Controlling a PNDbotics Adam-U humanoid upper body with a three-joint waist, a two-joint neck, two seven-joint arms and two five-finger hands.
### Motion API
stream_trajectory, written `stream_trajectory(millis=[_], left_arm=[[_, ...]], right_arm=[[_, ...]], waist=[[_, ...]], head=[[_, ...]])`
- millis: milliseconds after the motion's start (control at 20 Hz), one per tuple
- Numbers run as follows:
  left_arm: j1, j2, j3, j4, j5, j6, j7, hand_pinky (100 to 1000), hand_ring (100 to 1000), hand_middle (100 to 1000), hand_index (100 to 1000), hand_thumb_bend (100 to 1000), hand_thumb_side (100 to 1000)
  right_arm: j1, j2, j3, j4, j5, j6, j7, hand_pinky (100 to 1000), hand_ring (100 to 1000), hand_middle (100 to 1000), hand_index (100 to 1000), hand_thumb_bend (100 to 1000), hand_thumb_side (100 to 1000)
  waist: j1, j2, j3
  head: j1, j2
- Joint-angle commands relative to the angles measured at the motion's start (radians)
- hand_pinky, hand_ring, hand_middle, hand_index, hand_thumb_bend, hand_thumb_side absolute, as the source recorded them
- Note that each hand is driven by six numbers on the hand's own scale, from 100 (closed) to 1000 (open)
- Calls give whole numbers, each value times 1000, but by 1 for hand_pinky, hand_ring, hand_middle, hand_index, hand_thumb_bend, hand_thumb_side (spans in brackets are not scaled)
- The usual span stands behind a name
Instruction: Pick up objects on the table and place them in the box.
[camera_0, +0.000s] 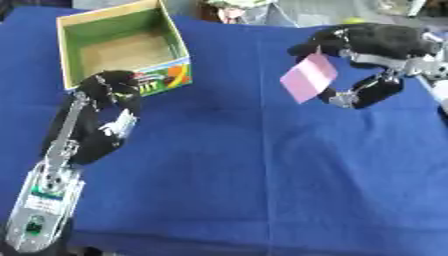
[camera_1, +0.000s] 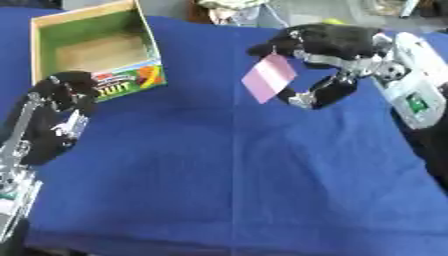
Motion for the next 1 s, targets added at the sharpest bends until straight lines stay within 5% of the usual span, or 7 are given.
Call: stream_trajectory(millis=[50,500,1000], left_arm=[[-19,10,-7,-21,9,-4,-8,514,648,647,772,247,456],[-48,3,-38,-24,30,-12,-34,513,645,643,771,240,455],[-77,-10,-90,-20,50,-17,-81,510,641,639,770,218,454]], right_arm=[[-75,31,-48,39,3,-81,91,888,840,531,999,151,121],[-283,202,-149,263,128,-48,3,875,822,511,996,189,100],[-345,338,-236,452,297,36,-82,874,816,557,997,100,100]], waist=[[3,-9,10],[0,11,90],[-20,15,229]], head=[[-13,-1],[-81,-44],[-215,-75]])
